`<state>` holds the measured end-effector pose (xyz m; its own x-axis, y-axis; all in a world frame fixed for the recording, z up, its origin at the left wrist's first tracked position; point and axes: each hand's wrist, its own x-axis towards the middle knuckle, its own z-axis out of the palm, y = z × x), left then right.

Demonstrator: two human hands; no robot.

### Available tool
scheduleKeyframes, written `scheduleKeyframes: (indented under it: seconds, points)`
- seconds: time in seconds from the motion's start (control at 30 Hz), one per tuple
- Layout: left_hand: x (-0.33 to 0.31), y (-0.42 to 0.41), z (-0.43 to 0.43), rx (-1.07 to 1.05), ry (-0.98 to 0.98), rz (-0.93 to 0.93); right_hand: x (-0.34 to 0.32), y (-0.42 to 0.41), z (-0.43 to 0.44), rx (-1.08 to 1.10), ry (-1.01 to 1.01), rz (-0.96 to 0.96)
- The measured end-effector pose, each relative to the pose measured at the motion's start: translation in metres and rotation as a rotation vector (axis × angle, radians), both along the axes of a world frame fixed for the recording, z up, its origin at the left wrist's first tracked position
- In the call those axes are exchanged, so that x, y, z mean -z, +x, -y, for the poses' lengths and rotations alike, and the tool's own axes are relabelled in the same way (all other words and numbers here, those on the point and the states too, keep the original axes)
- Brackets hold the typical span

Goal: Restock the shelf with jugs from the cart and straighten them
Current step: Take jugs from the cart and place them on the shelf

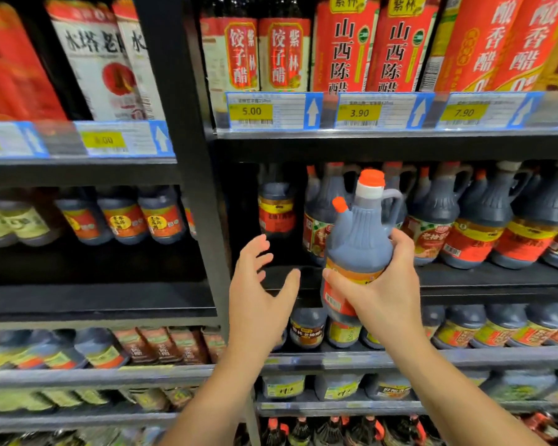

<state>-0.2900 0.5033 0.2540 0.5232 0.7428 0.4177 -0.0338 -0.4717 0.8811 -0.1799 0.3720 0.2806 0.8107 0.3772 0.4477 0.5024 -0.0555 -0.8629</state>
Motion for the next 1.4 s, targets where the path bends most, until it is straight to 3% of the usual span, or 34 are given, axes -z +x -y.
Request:
scheduleKeyframes:
  seconds: [0.13, 0.3, 0.47, 0.63, 0.77, 0.87, 1.4]
  points:
    - [-0.012, -0.04, 0.006, 0.028, 0.085, 0.112, 0.003, -0.011, -0.026, 0.007, -0.014, 0.034]
    - [-0.018, -0.073, -0.016, -0.102, 0.168, 0.236, 0.011, -0.024, -0.065, 0.055, -0.039, 0.114]
    - [-0.019, -0.077, -0.03, -0.151, 0.237, 0.174, 0.021, -0.029, -0.102, 0.103, -0.076, 0.137]
    - [-0.027, -0.072, -0.047, -0.018, 0.093, 0.122, 0.025, -0.024, -0.126, 0.189, -0.127, 0.139]
    - [-0.03, -0.063, -0.05, 0.105, 0.082, 0.13, 0.021, -0.021, -0.137, 0.489, -0.404, 0.301]
    - [-0.027, -0.058, -0.053, 0.102, 0.064, 0.141, 0.016, -0.02, -0.143, 0.627, -0.493, 0.397]
    - [-0.022, -0.056, -0.055, 0.092, 0.118, 0.16, 0.011, -0.011, -0.165, 0.713, -0.746, 0.445]
